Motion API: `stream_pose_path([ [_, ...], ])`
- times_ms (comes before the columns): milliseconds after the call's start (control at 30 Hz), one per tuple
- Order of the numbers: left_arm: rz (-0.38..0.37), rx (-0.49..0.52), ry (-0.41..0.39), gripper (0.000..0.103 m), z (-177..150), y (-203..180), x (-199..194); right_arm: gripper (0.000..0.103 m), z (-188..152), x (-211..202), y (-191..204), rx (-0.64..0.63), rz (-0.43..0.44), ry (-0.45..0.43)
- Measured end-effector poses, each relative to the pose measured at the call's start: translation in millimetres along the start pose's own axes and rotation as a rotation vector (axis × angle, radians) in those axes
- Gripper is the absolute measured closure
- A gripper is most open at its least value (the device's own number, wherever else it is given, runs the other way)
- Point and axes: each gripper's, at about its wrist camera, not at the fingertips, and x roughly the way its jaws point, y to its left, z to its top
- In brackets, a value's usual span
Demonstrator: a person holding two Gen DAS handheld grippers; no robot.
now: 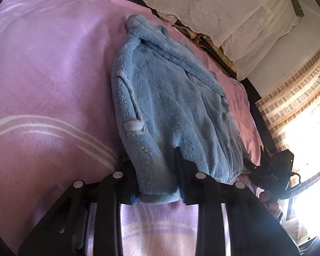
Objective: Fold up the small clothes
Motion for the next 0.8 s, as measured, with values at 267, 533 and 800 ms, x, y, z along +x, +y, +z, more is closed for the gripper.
stream_pose_path([
  [267,0.017,0.033,-0.008,0.086,7.5,-10.8,-5.8,0.09,6.0,-12.6,8.4,-0.034,0.001,-0.068],
  [533,0.014,0.081,-0.062,0.087,49.2,-40.6,-13.4,0.09,41.7,-19.4,18.4,-0.013,0.055,-0.104],
  [800,0.059,0.067,-0.114,0.087,88.5,-50.9,0.4,0.09,80.9,-7.3,33.6,0.009,0.077,-0.144],
])
